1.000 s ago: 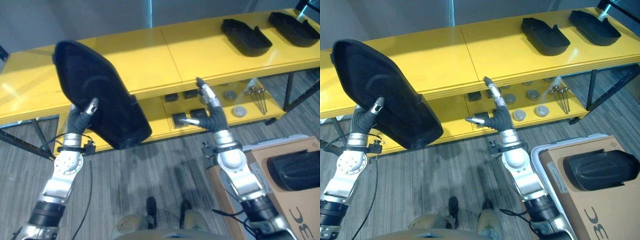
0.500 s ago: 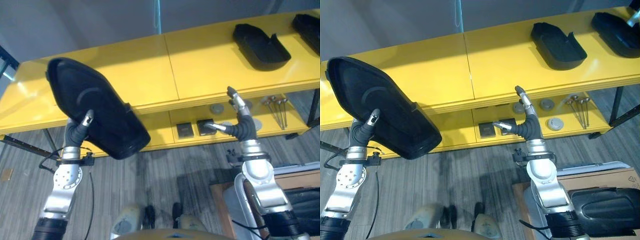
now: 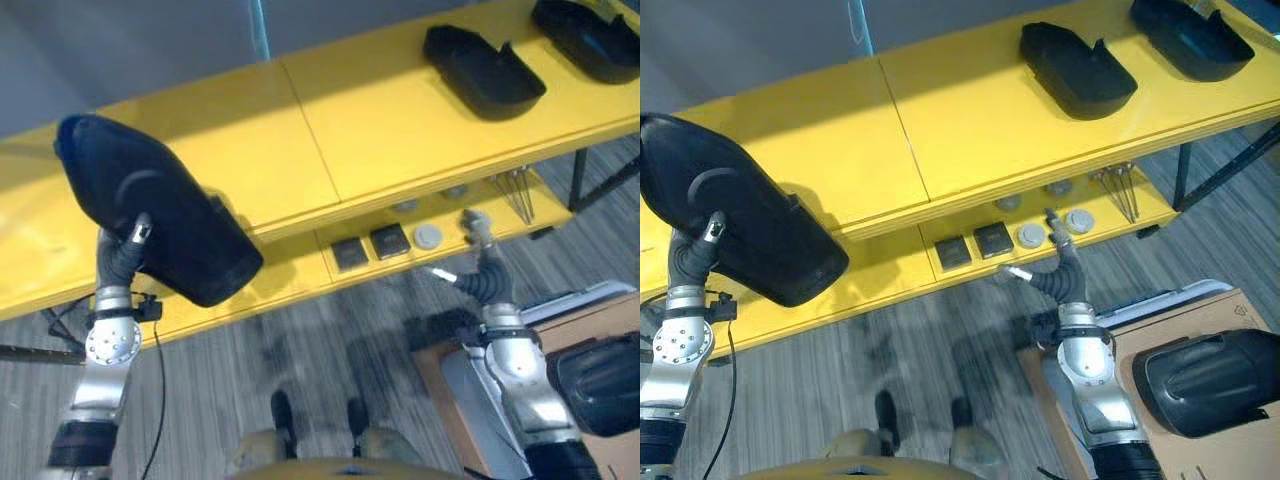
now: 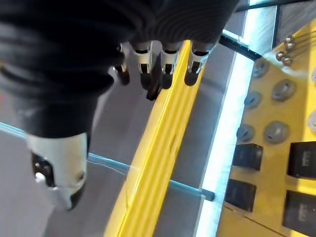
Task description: Move parts from the plastic box to the shelf.
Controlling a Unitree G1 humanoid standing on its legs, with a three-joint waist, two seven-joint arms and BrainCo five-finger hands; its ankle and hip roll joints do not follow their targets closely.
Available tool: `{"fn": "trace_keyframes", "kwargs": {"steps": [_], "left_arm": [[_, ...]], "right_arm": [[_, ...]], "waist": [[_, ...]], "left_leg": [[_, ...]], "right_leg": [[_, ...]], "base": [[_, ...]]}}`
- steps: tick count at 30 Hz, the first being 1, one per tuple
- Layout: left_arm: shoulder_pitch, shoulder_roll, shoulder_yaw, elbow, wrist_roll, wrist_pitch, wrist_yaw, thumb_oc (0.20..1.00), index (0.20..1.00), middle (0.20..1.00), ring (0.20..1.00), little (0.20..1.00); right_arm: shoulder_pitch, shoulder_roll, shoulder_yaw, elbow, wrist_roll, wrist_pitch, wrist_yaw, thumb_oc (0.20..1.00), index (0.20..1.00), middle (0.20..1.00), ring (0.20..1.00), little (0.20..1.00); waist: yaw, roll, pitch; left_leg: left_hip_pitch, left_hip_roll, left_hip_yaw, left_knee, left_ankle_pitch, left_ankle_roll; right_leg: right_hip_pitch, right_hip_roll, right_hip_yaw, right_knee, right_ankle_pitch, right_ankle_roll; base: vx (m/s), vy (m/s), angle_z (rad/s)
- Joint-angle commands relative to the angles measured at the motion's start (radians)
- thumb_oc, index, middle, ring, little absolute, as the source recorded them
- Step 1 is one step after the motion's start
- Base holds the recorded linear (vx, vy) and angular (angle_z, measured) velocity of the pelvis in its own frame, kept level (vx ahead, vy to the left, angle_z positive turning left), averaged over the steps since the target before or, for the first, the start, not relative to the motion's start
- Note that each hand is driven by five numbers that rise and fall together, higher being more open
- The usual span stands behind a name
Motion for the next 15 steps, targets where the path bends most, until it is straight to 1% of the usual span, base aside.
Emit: {"fn": "trace_keyframes", "kwargs": {"steps": [1,2,3,4,5,6,8,9,10,11,12,15], "left_arm": [[-0.195,0.137,0.027,0.114,-0.181,-0.037,0.037,0.200,0.200,0.200,0.200,0.200],[-0.195,0.137,0.027,0.114,-0.181,-0.037,0.037,0.200,0.200,0.200,0.200,0.200],[-0.240,0.167,0.017,0.169,-0.227,-0.044,0.033,0.200,0.200,0.200,0.200,0.200],[-0.330,0.239,-0.012,0.276,-0.305,-0.055,0.001,0.200,0.200,0.200,0.200,0.200],[-0.390,0.273,-0.033,0.349,-0.344,-0.057,-0.009,0.200,0.200,0.200,0.200,0.200],[-0.390,0.273,-0.033,0.349,-0.344,-0.057,-0.009,0.200,0.200,0.200,0.200,0.200],[-0.500,0.338,-0.077,0.449,-0.455,-0.068,-0.060,0.200,0.200,0.200,0.200,0.200],[-0.500,0.338,-0.077,0.449,-0.455,-0.068,-0.060,0.200,0.200,0.200,0.200,0.200],[-0.565,0.370,-0.110,0.514,-0.499,-0.064,-0.084,0.200,0.200,0.200,0.200,0.200],[-0.565,0.370,-0.110,0.514,-0.499,-0.064,-0.084,0.200,0.200,0.200,0.200,0.200],[-0.729,0.505,-0.211,0.669,-0.497,-0.038,-0.148,0.200,0.200,0.200,0.200,0.200],[-0.831,0.598,-0.296,0.780,-0.396,0.000,-0.183,0.200,0.200,0.200,0.200,0.200]], "right_arm": [[-0.055,-0.033,0.035,-0.063,0.048,-0.041,0.038,1.000,1.000,1.000,1.000,1.000],[-0.055,-0.033,0.035,-0.063,0.048,-0.041,0.038,1.000,1.000,1.000,1.000,1.000],[-0.061,-0.042,0.056,-0.064,0.051,-0.044,0.049,1.000,1.000,1.000,1.000,1.000],[-0.072,-0.059,0.093,-0.061,0.063,-0.046,0.072,1.000,1.000,1.000,1.000,1.000],[-0.080,-0.066,0.114,-0.057,0.061,-0.049,0.079,1.000,1.000,1.000,1.000,1.000],[-0.080,-0.066,0.114,-0.057,0.061,-0.049,0.079,1.000,1.000,1.000,1.000,1.000],[-0.101,-0.089,0.162,-0.050,0.063,-0.051,0.101,1.000,1.000,1.000,1.000,1.000],[-0.101,-0.089,0.162,-0.050,0.063,-0.051,0.101,1.000,1.000,1.000,1.000,1.000],[-0.113,-0.092,0.181,-0.043,0.068,-0.053,0.107,1.000,1.000,1.000,1.000,1.000],[-0.113,-0.092,0.181,-0.043,0.068,-0.053,0.107,1.000,1.000,1.000,1.000,1.000],[-0.152,-0.116,0.238,-0.017,0.079,-0.062,0.131,1.000,1.000,1.000,1.000,1.000],[-0.172,-0.120,0.265,0.005,0.082,-0.072,0.139,1.000,1.000,1.000,1.000,1.000]], "waist": [[0.011,0.005,-0.023],[0.011,0.005,-0.023],[0.003,0.007,-0.017],[-0.007,0.008,-0.012],[-0.011,0.009,-0.009],[-0.011,0.009,-0.009],[-0.016,0.009,-0.002],[-0.016,0.009,-0.002],[-0.016,0.007,0.001],[-0.016,0.007,0.001],[-0.014,0.009,0.012],[-0.012,0.012,0.022]], "left_leg": [[0.027,0.052,0.049,0.014,-0.108,-0.104],[0.027,0.052,0.049,0.014,-0.108,-0.104],[0.021,0.054,0.055,0.010,-0.102,-0.107],[0.002,0.059,0.063,0.004,-0.091,-0.107],[-0.007,0.061,0.065,0.003,-0.087,-0.107],[-0.007,0.061,0.065,0.003,-0.087,-0.107],[-0.026,0.066,0.071,0.000,-0.076,-0.108],[-0.026,0.066,0.071,0.000,-0.076,-0.108],[-0.035,0.069,0.070,-0.001,-0.071,-0.109],[-0.035,0.069,0.070,-0.001,-0.071,-0.109],[-0.057,0.079,0.071,-0.003,-0.056,-0.114],[-0.071,0.084,0.073,-0.004,-0.046,-0.118]], "right_leg": [[-0.018,-0.027,-0.028,-0.009,-0.052,0.116],[-0.018,-0.027,-0.028,-0.009,-0.052,0.116],[-0.035,-0.024,-0.024,-0.009,-0.045,0.121],[-0.067,-0.019,-0.019,-0.012,-0.032,0.126],[-0.080,-0.016,-0.016,-0.014,-0.027,0.127],[-0.080,-0.016,-0.016,-0.014,-0.027,0.127],[-0.105,-0.010,-0.015,-0.017,-0.016,0.134],[-0.105,-0.010,-0.015,-0.017,-0.016,0.134],[-0.116,-0.009,-0.016,-0.018,-0.012,0.136],[-0.116,-0.009,-0.016,-0.018,-0.012,0.136],[-0.143,-0.002,-0.023,-0.024,0.000,0.145],[-0.160,0.001,-0.027,-0.027,0.008,0.150]], "base": [[-0.01,0.066,-0.33],[-0.04,0.053,-0.20],[-0.04,0.021,-0.05],[-0.04,0.021,-0.06],[-0.03,0.009,-0.07],[-0.01,-0.002,-0.05],[0.00,-0.008,-0.19],[0.00,-0.009,-0.17],[0.00,0.000,0.00],[0.03,-0.033,-0.03],[0.04,-0.046,-0.07],[0.03,-0.037,-0.13]]}}
